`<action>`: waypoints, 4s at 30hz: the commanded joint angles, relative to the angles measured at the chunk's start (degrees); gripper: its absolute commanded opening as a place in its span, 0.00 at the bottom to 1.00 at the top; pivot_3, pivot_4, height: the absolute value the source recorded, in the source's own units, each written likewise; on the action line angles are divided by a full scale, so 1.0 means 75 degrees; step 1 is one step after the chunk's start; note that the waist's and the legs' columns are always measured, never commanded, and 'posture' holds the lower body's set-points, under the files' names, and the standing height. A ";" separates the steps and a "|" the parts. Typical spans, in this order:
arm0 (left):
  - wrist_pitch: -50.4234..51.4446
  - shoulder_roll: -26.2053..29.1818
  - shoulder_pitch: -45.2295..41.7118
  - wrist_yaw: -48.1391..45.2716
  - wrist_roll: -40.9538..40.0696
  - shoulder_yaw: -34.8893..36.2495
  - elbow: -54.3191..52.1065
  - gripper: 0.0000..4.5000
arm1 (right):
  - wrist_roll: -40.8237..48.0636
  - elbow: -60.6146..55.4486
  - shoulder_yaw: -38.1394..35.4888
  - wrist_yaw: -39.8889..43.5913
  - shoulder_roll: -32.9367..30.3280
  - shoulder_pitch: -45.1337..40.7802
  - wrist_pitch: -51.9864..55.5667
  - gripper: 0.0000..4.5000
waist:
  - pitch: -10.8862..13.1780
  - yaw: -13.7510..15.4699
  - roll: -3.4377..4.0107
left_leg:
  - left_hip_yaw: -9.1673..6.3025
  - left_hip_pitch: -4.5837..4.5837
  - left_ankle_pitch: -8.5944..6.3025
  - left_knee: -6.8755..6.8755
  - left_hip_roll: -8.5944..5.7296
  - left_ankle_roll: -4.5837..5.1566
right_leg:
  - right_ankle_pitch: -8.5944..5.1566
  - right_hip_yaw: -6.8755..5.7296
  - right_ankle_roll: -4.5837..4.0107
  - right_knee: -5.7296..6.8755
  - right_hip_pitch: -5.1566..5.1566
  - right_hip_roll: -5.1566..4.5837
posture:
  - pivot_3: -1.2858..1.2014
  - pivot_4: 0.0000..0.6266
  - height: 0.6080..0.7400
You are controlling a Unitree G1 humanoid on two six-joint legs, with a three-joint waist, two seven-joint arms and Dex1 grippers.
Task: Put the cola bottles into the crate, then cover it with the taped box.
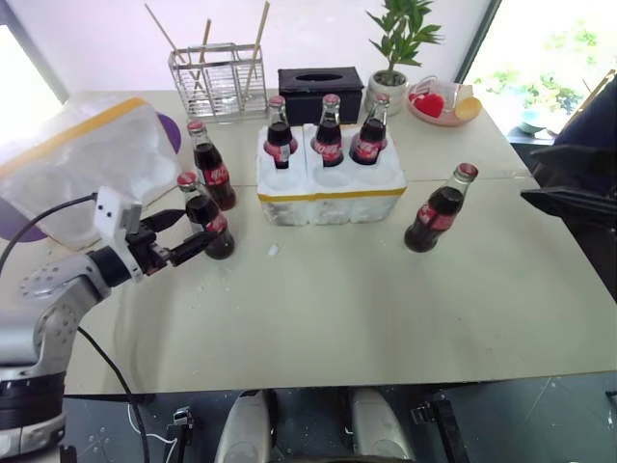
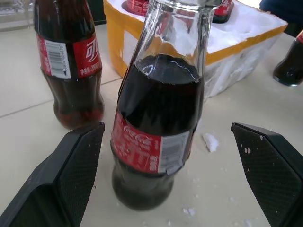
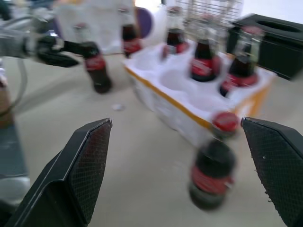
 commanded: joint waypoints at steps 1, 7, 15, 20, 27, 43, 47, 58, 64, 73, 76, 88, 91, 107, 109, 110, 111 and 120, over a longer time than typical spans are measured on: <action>-0.0419 -0.0037 -0.0451 -0.0237 0.0306 -0.0246 0.0412 0.99 | 0.0913 -0.0902 -0.0688 -0.0238 -0.0153 -0.0066 0.0593 1.00 | 0.0000 0.0018 -0.0001 | -0.0001 -0.0002 0.0000 0.0001 0.0000 0.0000 | 0.0000 0.0000 0.0000 0.0000 0.0000 0.0000 | 0.52 0.24 1.00; -0.0873 -0.0258 -0.1020 -0.0491 0.0799 -0.0814 0.1114 0.99 | 0.1785 -0.1663 -0.1014 -0.0919 0.0067 0.0023 0.1084 1.00 | -0.0001 0.0016 -0.0004 | -0.0001 -0.0006 0.0000 0.0007 -0.0002 0.0000 | 0.0001 0.0000 0.0001 -0.0001 0.0000 -0.0004 | 0.52 0.24 1.00; -0.0798 -0.0191 -0.0833 -0.0914 0.0775 -0.0833 0.0985 0.59 | 0.2288 -0.1927 -0.0847 -0.1639 0.0224 -0.0002 0.1117 1.00 | -0.0001 -0.0006 -0.0004 | -0.0001 -0.0007 0.0000 0.0005 -0.0001 0.0001 | 0.0001 0.0000 0.0001 -0.0001 -0.0001 -0.0005 | 0.52 0.24 1.00; 0.1203 0.0613 -0.0669 -0.1853 -0.1032 -0.0549 -0.0442 0.59 | 0.2521 -0.1988 -0.0755 -0.1962 0.0201 -0.0041 0.1088 1.00 | 0.0005 -0.0025 -0.0012 | 0.0000 -0.0014 -0.0001 0.0001 -0.0001 0.0003 | 0.0001 0.0001 0.0002 -0.0008 -0.0005 -0.0007 | 0.52 0.24 1.00; 0.1855 -0.0882 -0.3305 -0.0561 -0.1844 -0.0735 -0.0061 0.59 | 0.2551 -0.2123 -0.0707 -0.2208 0.0290 0.0109 0.0966 1.00 | 0.0014 0.0233 -0.0032 | -0.0028 -0.0026 0.0000 0.0057 -0.0004 0.0003 | 0.0004 -0.0010 0.0002 0.0010 0.0013 0.0001 | 0.52 0.24 1.00; -0.2832 -0.4222 -0.7515 0.0332 0.2282 -0.2420 0.6949 0.59 | 0.2659 -0.2823 -0.0924 -0.3305 0.0891 0.0955 0.0597 1.00 | 0.0018 0.0170 -0.0040 | -0.0023 -0.0064 -0.0031 0.0096 -0.0012 0.0058 | 0.0019 0.0002 0.0036 -0.0012 0.0007 0.0008 | 0.52 0.24 1.00; -0.3128 -0.4536 -0.7596 -0.0048 0.2761 -0.2616 0.7857 0.59 | 0.2588 -0.2981 -0.1002 -0.3480 0.1008 0.1274 0.0487 1.00 | 0.0018 0.0166 -0.0040 | -0.0023 -0.0069 -0.0032 0.0099 -0.0013 0.0059 | 0.0023 0.0002 0.0043 -0.0016 0.0006 0.0005 | 0.52 0.24 1.00; -0.2594 -0.3803 -0.6181 -0.1060 0.2901 -0.2603 0.5465 1.00 | 0.2422 -0.2970 -0.0475 -0.3796 0.1100 0.1244 0.0174 1.00 | 0.0016 0.0113 -0.0036 | -0.0024 -0.0072 -0.0032 0.0100 -0.0009 0.0059 | 0.0021 0.0002 0.0038 -0.0010 0.0000 0.0004 | 0.52 0.24 1.00; -0.0714 -0.2445 -0.3752 -0.0584 0.1534 -0.1214 0.1338 1.00 | 0.2405 -0.3099 -0.0409 -0.3906 0.1228 0.1435 0.0098 1.00 | 0.0013 0.0073 -0.0030 | -0.0028 -0.0055 -0.0032 0.0095 0.0001 0.0059 | 0.0034 0.0003 0.0061 0.0030 -0.0005 0.0009 | 0.52 0.24 1.00; -0.0890 -0.1570 -0.2537 0.1671 0.2491 -0.0233 0.1852 1.00 | 0.2420 -0.3022 -0.0004 -0.4065 0.1300 0.1262 -0.0030 1.00 | 0.0009 0.0199 -0.0037 | -0.0027 -0.0031 -0.0030 0.0127 -0.0009 0.0055 | 0.0016 0.0002 0.0031 0.0030 0.0034 -0.0002 | 0.52 0.24 1.00; -0.1242 -0.1659 -0.2866 0.1633 0.2562 -0.0414 0.2410 1.00 | 0.2415 -0.2955 0.0161 -0.4084 0.1300 0.1122 -0.0075 1.00 | 0.0012 0.0197 -0.0041 | -0.0025 -0.0036 -0.0030 0.0126 -0.0009 0.0055 | 0.0017 0.0001 0.0031 0.0020 0.0034 -0.0004 | 0.52 0.24 1.00; -0.3079 -0.2025 -0.5204 0.0978 0.3286 -0.1280 0.6492 1.00 | 0.2424 -0.2829 0.0607 -0.4065 0.1389 0.0744 -0.0165 1.00 | 0.0011 0.0156 -0.0042 | -0.0021 -0.0038 -0.0031 0.0116 -0.0008 0.0057 | 0.0019 0.0000 0.0034 0.0015 0.0026 0.0002 | 0.52 0.24 1.00; -0.3431 -0.2135 -0.5617 0.0964 0.3459 -0.1344 0.7391 1.00 | 0.2445 -0.2778 0.0583 -0.4113 0.1385 0.0687 -0.0171 1.00 | 0.0012 0.0164 -0.0043 | -0.0019 -0.0040 -0.0032 0.0112 -0.0008 0.0058 | 0.0019 0.0000 0.0035 0.0011 0.0025 0.0002 | 0.52 0.24 1.00; 0.0710 -0.0977 -0.4666 -0.2163 0.0096 -0.0715 0.2625 0.60 | 0.2540 -0.3093 0.0119 -0.4547 0.1496 0.1145 -0.0147 1.00 | 0.0028 0.0154 -0.0058 | -0.0028 -0.0109 -0.0032 0.0108 -0.0003 0.0058 | 0.0033 -0.0002 0.0059 0.0019 -0.0036 0.0001 | 0.52 0.24 1.00; 0.0795 -0.1037 -0.5060 -0.1960 -0.0014 -0.0654 0.2647 0.60 | 0.2544 -0.3107 0.0103 -0.4590 0.1504 0.1178 -0.0163 1.00 | 0.0028 0.0191 -0.0058 | -0.0033 -0.0119 -0.0031 0.0121 -0.0006 0.0058 | 0.0034 -0.0004 0.0061 0.0031 -0.0046 0.0001 | 0.52 0.24 1.00; 0.0674 -0.1168 -0.5458 -0.1754 0.0050 -0.0647 0.2907 0.60 | 0.2535 -0.3101 0.0115 -0.4625 0.1511 0.1172 -0.0177 1.00 | 0.0028 0.0221 -0.0059 | -0.0037 -0.0119 -0.0031 0.0128 -0.0007 0.0058 | 0.0034 -0.0007 0.0060 0.0035 -0.0042 0.0001 | 0.52 0.24 1.00; 0.0517 -0.1316 -0.5843 -0.1594 0.0108 -0.0646 0.3185 0.60 | 0.2535 -0.3098 0.0122 -0.4655 0.1519 0.1169 -0.0186 1.00 | 0.0028 0.0233 -0.0060 | -0.0043 -0.0118 -0.0029 0.0137 -0.0009 0.0056 | 0.0031 -0.0013 0.0056 0.0035 -0.0035 0.0002 | 0.52 0.24 1.00; -0.1799 -0.2409 -0.7395 -0.1433 0.1734 -0.1535 0.6253 0.60 | 0.2601 -0.3145 0.0032 -0.4881 0.1558 0.1211 -0.0217 1.00 | 0.0027 0.0158 -0.0059 | -0.0041 -0.0104 -0.0029 0.0126 -0.0016 0.0059 | 0.0041 -0.0010 0.0074 0.0002 -0.0010 0.0005 | 0.52 0.24 1.00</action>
